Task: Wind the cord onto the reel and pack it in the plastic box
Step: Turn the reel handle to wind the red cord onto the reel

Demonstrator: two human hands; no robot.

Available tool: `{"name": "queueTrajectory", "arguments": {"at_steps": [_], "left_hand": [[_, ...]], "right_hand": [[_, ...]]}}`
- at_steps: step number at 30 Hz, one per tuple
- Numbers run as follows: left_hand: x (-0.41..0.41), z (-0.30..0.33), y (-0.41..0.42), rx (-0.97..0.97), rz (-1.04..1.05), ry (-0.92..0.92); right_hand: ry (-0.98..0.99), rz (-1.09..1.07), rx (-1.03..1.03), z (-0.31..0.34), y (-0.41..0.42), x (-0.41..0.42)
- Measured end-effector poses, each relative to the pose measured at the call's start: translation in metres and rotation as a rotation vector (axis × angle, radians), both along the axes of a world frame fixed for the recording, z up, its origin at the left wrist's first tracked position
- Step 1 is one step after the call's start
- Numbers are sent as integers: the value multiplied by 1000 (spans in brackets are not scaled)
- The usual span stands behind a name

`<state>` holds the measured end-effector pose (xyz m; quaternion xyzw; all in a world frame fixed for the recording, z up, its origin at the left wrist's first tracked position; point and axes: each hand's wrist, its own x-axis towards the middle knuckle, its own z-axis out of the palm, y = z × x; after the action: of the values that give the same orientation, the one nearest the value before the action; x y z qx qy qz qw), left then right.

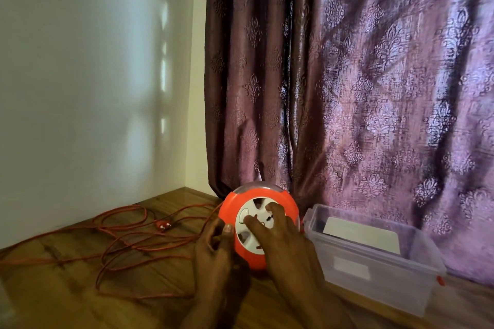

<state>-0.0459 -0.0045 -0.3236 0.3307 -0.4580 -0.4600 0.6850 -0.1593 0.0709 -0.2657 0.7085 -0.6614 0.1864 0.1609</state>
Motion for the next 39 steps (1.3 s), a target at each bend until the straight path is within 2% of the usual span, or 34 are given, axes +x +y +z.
{"name": "queueTrajectory", "arguments": {"at_steps": [8, 16, 25, 34, 39], "left_hand": [[7, 6, 0, 48, -15, 50], [2, 11, 8, 5, 19, -47], [8, 16, 10, 10, 38, -77], [4, 12, 10, -5, 47, -87], [5, 11, 11, -7, 24, -109]], "right_hand": [[37, 45, 20, -2, -2, 0], [68, 83, 118, -1, -7, -11], [117, 81, 103, 1, -2, -12], [-14, -64, 69, 4, 3, -7], [-179, -130, -19, -2, 2, -6]]}}
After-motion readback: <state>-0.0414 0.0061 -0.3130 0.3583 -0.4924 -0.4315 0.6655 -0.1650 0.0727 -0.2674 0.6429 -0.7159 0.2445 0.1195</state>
